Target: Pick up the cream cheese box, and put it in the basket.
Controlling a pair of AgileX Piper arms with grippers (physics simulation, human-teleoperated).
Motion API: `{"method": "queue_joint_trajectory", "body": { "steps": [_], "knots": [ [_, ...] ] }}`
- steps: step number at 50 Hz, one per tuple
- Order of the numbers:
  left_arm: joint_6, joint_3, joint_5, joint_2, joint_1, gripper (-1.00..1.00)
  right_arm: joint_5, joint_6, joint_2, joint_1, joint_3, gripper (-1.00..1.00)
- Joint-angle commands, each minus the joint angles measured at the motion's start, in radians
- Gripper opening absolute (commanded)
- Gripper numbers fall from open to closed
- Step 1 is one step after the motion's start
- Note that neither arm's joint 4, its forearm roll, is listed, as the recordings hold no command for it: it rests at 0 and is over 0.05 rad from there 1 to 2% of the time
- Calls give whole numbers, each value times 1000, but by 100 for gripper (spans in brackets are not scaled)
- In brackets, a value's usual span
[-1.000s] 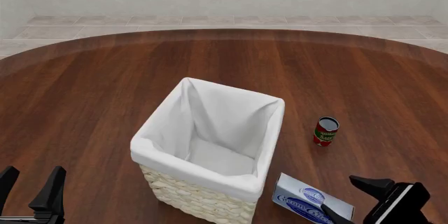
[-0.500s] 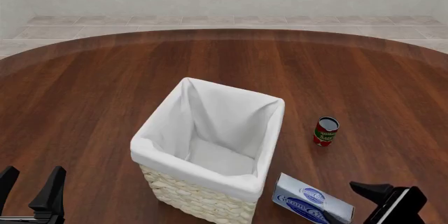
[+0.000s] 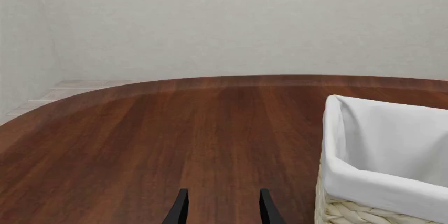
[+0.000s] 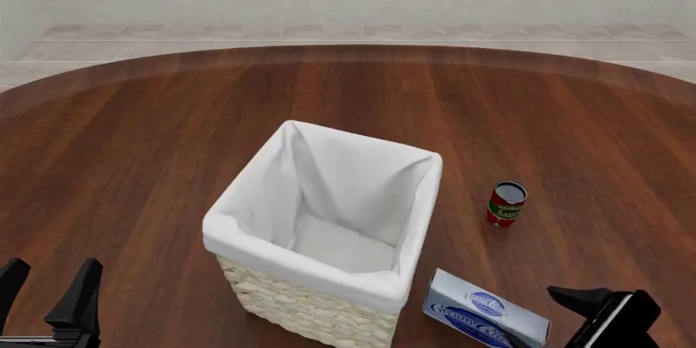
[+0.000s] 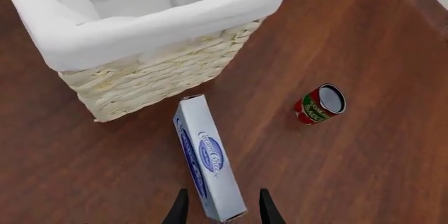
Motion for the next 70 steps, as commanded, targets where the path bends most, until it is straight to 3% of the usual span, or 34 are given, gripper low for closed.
{"method": "queue_joint_trajectory", "body": {
  "steps": [1,43,70],
  "knots": [
    [0,0,0,0,0,100,26,-19,-4,-23,-5,100],
    [0,0,0,0,0,100,-62,-28,91,-44,56,100],
    [0,0,0,0,0,100,-189,-32,185,-72,123,100]
  ]
}}
